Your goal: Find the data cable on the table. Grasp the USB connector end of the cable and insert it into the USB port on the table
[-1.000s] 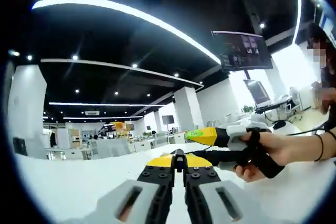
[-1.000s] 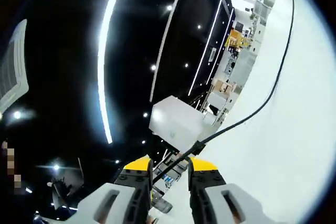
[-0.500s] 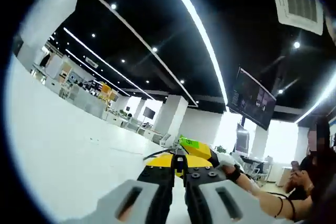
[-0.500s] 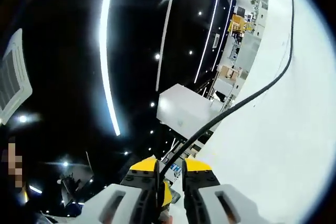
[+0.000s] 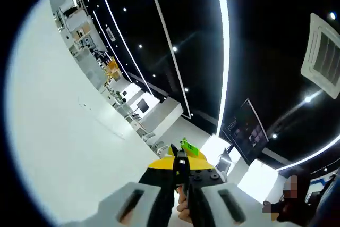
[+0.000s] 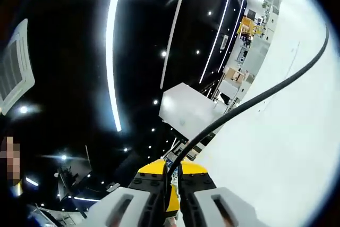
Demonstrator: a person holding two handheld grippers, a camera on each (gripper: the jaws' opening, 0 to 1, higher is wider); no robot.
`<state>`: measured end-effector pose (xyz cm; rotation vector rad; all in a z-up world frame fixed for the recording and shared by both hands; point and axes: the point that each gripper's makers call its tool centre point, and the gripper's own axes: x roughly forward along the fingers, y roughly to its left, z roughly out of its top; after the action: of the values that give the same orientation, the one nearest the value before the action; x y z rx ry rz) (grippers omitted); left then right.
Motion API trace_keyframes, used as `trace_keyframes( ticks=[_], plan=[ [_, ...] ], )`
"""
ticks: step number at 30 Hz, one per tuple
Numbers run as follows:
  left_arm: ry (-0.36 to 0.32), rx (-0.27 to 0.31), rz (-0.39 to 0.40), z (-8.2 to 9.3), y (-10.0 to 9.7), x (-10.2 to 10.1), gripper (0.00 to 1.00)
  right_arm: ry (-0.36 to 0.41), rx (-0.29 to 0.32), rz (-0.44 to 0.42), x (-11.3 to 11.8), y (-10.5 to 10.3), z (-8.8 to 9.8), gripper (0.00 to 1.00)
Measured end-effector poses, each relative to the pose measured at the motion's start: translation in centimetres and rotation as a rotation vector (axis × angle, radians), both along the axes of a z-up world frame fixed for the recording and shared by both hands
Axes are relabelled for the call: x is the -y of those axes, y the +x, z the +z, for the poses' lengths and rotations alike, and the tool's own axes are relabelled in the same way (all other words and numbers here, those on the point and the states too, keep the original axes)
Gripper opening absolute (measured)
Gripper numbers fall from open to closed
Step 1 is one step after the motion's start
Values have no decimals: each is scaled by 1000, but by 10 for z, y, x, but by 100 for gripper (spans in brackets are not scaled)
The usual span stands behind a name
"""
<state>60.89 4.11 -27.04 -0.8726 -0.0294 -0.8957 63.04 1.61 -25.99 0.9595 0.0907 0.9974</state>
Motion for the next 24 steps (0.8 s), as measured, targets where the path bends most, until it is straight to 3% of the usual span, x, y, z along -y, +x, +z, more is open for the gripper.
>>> trace_keyframes(
  ticks=[5, 14, 24],
  plan=[
    [5, 2, -5, 1, -2, 1, 6, -15, 21, -1, 1, 4, 1, 11],
    [-12, 2, -21, 3, -4, 2, 6, 28, 19, 15, 2, 3, 4, 9],
    [-37, -15, -24, 1, -3, 1, 7, 89, -24, 31, 1, 5, 4, 6]
  ],
)
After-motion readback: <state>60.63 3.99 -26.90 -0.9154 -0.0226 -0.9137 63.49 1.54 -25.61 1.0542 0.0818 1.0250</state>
